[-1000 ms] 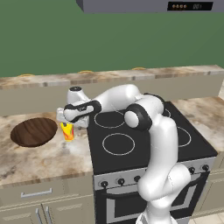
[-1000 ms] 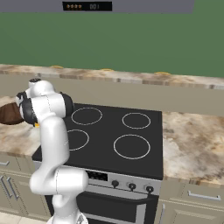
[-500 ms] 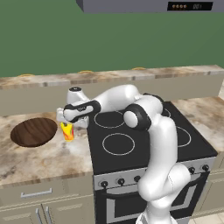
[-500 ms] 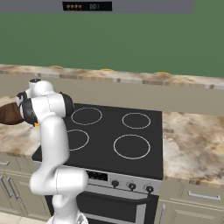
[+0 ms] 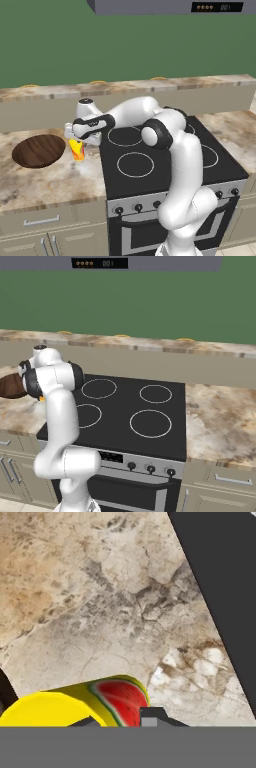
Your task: Pick the cup and bowl from the counter and place them on the counter next to the sink.
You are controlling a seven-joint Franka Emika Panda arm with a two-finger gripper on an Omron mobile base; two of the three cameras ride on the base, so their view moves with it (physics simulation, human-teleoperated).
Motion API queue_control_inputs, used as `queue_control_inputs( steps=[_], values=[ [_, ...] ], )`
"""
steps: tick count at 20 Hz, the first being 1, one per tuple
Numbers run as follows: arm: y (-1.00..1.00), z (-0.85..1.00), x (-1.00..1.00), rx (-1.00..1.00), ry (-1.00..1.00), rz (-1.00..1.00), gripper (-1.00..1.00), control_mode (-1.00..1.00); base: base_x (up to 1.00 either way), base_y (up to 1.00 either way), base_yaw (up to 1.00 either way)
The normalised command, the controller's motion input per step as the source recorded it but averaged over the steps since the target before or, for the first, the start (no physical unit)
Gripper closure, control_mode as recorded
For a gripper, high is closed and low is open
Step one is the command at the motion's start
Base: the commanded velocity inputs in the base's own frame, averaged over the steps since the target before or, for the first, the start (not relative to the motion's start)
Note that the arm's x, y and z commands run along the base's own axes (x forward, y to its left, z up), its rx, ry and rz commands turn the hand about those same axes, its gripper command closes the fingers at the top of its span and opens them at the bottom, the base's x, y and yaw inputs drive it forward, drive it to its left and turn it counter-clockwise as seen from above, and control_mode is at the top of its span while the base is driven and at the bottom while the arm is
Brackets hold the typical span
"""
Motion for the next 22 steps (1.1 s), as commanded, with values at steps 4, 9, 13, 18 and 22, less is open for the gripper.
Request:
queue_control_inputs(
  steps=[4,9,13,18,22],
  values=[
    [-0.36,0.08,-0.02,0.04,-0.01,0.02,1.0,-1.0,0.0,0.0,0.0],
    [-0.75,0.41,-0.29,0.07,-0.11,0.06,1.0,-1.0,0.0,0.0,0.0],
    [-0.77,0.54,-0.43,0.04,-0.11,0.12,1.0,-1.0,0.0,0.0,0.0],
    [-0.79,0.46,-0.45,0.01,-0.05,0.13,1.0,-1.0,0.0,0.0,0.0],
    [-0.74,0.42,-0.53,0.0,-0.04,0.16,1.0,-1.0,0.0,0.0,0.0]
  ],
)
